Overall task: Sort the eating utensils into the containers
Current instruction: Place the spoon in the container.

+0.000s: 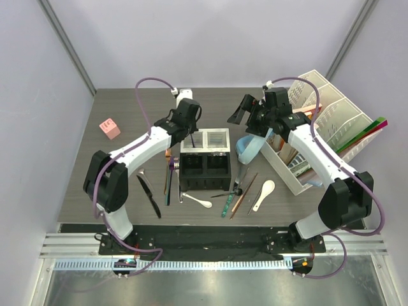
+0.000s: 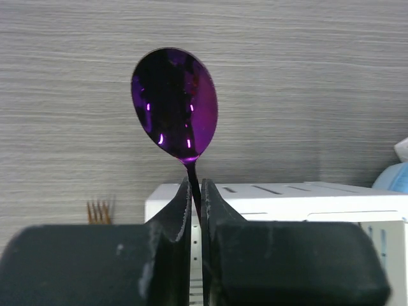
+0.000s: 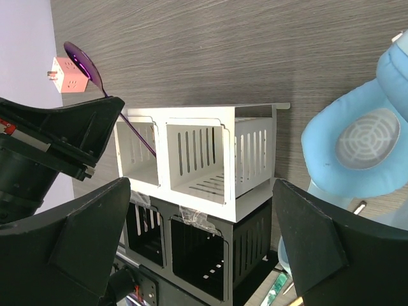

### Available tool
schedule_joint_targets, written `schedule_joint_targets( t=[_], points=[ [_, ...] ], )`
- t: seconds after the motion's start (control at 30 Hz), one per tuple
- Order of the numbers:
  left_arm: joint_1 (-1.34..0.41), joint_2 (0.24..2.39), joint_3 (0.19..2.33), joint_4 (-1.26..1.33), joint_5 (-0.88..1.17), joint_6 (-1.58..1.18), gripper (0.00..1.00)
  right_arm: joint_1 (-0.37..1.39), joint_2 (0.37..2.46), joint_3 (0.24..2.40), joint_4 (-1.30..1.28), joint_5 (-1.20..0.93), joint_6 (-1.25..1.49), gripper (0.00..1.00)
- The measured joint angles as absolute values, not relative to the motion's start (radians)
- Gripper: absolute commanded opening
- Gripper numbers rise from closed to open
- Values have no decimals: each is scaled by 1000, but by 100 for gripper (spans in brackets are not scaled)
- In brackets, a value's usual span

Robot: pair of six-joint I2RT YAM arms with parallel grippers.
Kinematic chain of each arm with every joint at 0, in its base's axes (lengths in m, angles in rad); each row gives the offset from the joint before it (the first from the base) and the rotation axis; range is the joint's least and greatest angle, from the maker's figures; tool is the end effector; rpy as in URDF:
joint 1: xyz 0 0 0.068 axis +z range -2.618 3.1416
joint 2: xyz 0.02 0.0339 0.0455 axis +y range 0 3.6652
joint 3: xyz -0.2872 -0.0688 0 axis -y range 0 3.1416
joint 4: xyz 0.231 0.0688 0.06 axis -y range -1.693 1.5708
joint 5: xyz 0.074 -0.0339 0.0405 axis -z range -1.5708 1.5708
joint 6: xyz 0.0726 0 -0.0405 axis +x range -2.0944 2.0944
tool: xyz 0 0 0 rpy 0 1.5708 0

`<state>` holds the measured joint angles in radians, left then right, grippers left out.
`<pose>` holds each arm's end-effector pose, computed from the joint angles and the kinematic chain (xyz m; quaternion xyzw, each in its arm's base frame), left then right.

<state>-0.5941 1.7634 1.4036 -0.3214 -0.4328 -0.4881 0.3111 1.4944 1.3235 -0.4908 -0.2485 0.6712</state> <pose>0.3659 -0.2104 0.2821 -0.0456 0.8853 -0.0503 0.4600 0.3276 0.1241 0.3310 0.1061 0.8869 0.3037 0.3317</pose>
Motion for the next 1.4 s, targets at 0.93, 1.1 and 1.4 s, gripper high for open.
schedule_joint_targets(
  t=[0.93, 1.1, 1.4],
  points=[
    [-662, 1559, 1045, 81, -506, -384, 0, 313, 1499, 1259, -424, -292, 689, 100],
    [-669, 1558, 1020, 142, -525, -350, 0, 320, 1476, 1224, -407, -290, 688, 100],
    [-677, 1558, 1032, 142, -542, -320, 0, 322, 1412, 1161, -421, -282, 688, 100]
  ],
)
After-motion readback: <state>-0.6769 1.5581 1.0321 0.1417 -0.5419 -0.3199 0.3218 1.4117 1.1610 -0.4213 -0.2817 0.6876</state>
